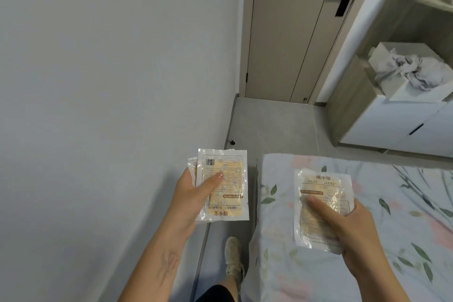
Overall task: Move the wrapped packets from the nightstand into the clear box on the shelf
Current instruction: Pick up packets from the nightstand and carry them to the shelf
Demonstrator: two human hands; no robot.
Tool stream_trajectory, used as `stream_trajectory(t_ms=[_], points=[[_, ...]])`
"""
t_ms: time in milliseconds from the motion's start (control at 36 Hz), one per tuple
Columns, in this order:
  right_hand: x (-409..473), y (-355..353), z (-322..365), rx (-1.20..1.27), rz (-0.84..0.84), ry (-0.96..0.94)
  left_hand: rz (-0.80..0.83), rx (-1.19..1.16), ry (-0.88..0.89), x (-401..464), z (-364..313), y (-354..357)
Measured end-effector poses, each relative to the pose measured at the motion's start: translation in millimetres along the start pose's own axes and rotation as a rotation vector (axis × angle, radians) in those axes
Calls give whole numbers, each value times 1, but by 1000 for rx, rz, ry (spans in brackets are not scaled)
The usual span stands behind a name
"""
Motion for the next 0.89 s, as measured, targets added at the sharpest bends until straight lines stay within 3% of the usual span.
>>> stream_trajectory(t_ms=[250,500,889], points=[[141,73,57,15,26,-7,21,-4,36,138,-80,22],[227,124,73,62,71,42,11,-22,111,229,-140,33],[379,180,124,51,95,54,-13,-1,98,367,-182,61]])
Point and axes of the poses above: each hand's wrist, its own x-axis towards the middle knuckle, its own y-axis out of the palm, z = x × y, the point moved 3 cm from there along x, towards the middle knuckle, and after that the axes turned 10 degrees about x, right-handed, at the moved point
